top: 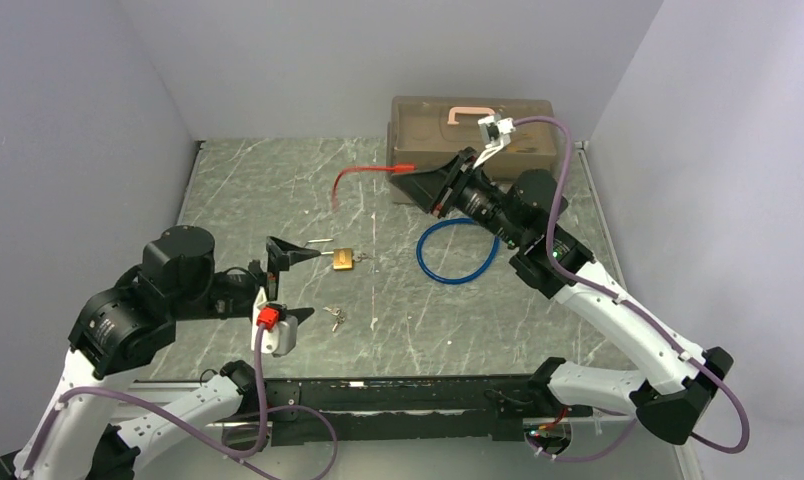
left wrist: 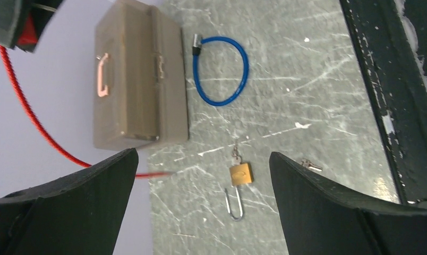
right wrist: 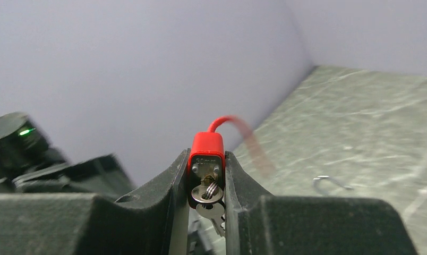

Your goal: Unlock with the key

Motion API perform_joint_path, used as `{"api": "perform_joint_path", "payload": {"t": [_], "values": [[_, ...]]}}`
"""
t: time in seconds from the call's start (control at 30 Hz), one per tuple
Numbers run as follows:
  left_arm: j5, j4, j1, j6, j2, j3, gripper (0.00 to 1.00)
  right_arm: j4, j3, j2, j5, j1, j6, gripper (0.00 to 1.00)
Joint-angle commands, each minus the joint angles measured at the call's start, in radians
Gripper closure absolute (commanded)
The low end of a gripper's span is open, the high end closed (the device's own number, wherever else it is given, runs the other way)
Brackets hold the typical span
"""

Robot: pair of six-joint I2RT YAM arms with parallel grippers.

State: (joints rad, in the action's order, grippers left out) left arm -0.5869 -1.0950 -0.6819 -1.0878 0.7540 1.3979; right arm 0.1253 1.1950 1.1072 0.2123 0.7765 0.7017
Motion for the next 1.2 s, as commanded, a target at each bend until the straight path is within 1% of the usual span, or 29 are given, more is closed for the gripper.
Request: {"api": "perform_joint_path", "payload": {"t": [0.0,0.07,0.17,0.27,0.33,0.4,0.47,0.57,0.67,0.73,0.93,1.1,1.17], "values": [[0.03,-0.043,-0.001,-0.001,0.004,-0.011,0.01,-0.117,0.055,-0.016,-0.106,-0.05,-0.171,1.0],[0.089,-0.019,-0.001,0.054,0.016,-0.013,0.01,-0.122,0.052,-0.01,-0.103,-0.059,-0.182,1.0],[0.205,0.053,0.0,0.178,0.041,-0.012,0.01,-0.107,0.018,-0.004,-0.08,-0.064,-0.164,1.0],[0.362,0.124,0.013,0.321,0.078,-0.003,0.01,-0.074,-0.027,0.013,-0.047,-0.065,-0.133,1.0],[0.44,0.122,0.042,0.396,0.124,0.034,0.0,-0.044,-0.061,0.029,-0.024,-0.064,-0.116,1.0],[0.474,0.08,0.098,0.476,0.195,0.092,0.01,-0.009,-0.097,0.045,-0.008,-0.065,-0.089,1.0],[0.464,0.029,0.187,0.553,0.265,0.147,0.01,0.054,-0.147,0.064,0.015,-0.065,-0.053,1.0],[0.419,0.002,0.344,0.625,0.337,0.185,0.01,0.182,-0.222,0.113,0.054,-0.065,0.009,1.0],[0.367,0.001,0.463,0.654,0.382,0.185,0.01,0.306,-0.269,0.187,0.072,-0.065,0.055,1.0],[0.331,0.019,0.517,0.647,0.391,0.16,0.0,0.371,-0.274,0.236,0.066,-0.065,0.071,1.0],[0.316,0.128,0.548,0.615,0.333,0.015,0.01,0.536,-0.273,0.372,0.022,-0.077,0.112,1.0],[0.292,0.17,0.55,0.604,0.294,-0.086,0.01,0.745,-0.326,0.468,0.006,-0.128,0.257,1.0],[0.289,0.177,0.55,0.603,0.289,-0.116,0.01,0.813,-0.363,0.493,-0.036,-0.142,0.297,1.0]]}}
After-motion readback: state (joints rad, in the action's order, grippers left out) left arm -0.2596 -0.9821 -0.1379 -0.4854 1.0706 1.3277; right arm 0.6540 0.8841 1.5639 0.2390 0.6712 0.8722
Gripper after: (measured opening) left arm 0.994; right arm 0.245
